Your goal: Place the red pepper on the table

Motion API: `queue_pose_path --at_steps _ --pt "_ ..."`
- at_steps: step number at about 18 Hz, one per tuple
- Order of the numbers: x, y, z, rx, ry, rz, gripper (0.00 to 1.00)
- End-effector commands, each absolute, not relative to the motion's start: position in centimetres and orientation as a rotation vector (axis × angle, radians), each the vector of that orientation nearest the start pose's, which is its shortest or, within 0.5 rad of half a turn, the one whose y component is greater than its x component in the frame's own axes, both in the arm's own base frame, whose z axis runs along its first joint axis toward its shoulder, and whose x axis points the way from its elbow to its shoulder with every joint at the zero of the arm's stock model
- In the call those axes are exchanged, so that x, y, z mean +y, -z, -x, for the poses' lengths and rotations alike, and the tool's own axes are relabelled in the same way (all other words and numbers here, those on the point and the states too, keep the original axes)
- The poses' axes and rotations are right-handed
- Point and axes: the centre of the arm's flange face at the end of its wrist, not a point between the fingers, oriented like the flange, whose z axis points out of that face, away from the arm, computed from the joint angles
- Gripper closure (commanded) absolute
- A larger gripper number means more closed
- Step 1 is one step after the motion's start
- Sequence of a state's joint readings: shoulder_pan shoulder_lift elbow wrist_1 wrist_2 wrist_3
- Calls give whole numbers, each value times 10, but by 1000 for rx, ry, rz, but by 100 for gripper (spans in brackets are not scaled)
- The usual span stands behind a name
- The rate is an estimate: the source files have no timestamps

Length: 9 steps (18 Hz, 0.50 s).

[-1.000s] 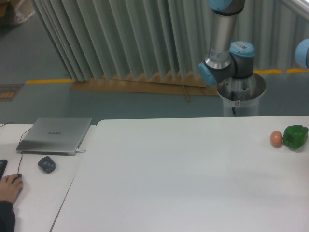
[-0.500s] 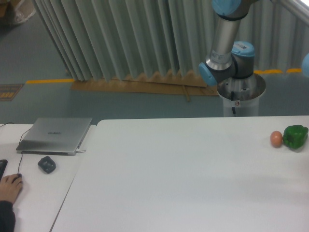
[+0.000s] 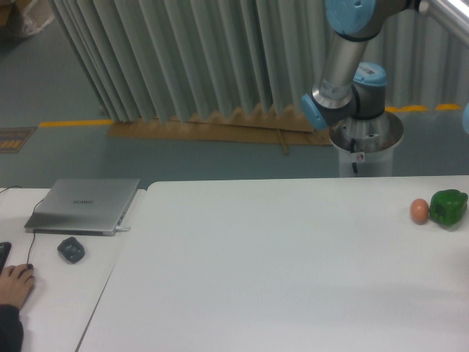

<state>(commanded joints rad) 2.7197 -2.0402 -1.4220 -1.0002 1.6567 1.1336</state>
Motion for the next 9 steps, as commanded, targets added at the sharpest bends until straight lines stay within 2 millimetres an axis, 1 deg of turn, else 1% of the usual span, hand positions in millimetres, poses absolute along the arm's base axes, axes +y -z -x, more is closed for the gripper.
queue_pose_path --at_steps 2,3,5,7,9 --pt "393 -337 579 -47 -392 3096 0" --pt "392 -328 583 -55 -375 3103 0" --pt "393 -316 589 -60 -356 3111 0" --pt "392 -311 593 -64 -350 3114 0" --pt "392 -308 592 -64 -342 3118 0"
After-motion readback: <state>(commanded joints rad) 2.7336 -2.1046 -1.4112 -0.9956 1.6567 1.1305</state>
